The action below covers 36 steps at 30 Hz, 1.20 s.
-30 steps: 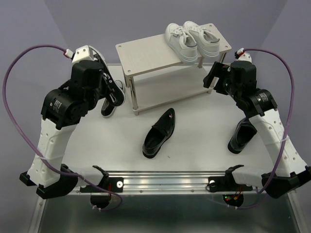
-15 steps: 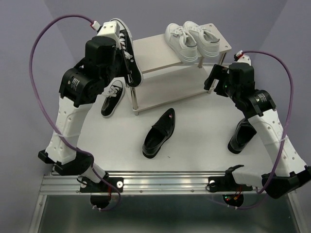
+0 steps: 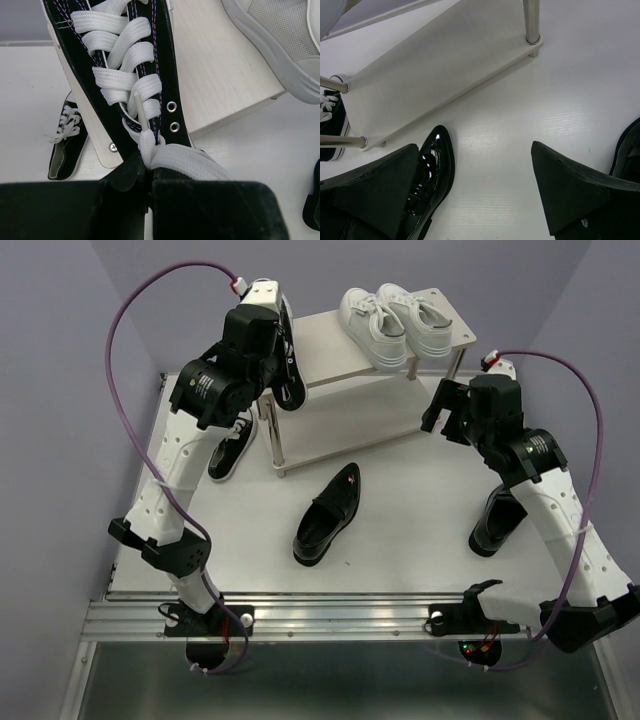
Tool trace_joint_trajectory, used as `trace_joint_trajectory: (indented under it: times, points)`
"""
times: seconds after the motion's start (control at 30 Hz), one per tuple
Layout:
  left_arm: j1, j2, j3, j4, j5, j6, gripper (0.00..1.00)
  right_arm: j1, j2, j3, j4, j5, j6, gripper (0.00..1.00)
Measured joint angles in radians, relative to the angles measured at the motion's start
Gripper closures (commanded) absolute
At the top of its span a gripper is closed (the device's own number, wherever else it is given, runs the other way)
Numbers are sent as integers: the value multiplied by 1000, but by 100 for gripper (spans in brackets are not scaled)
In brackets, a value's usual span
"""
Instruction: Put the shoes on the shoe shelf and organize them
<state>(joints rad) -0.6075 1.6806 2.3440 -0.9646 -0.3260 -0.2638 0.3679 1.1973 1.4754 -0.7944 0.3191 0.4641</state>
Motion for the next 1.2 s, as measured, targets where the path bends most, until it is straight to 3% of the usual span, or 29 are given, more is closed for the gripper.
trace_joint_trajectory:
  times: [0.83,0.9,0.93,1.13,1.2]
  points:
    - [8,53,-34,87,-93,-17,100,0,-74,-19,-37,15,23,0]
    - [9,55,-34,88,-93,-14,93,0,-78,-19,-37,15,26,0]
    - [11,57,-34,90,-93,-13,78,0,-80,-19,-37,16,27,0]
    - [31,80,-34,142,-93,-7,73,0,-100,-20,-43,16,37,0]
    - [39,97,-34,174,-96,-1,62,0,-102,-20,-45,16,42,0]
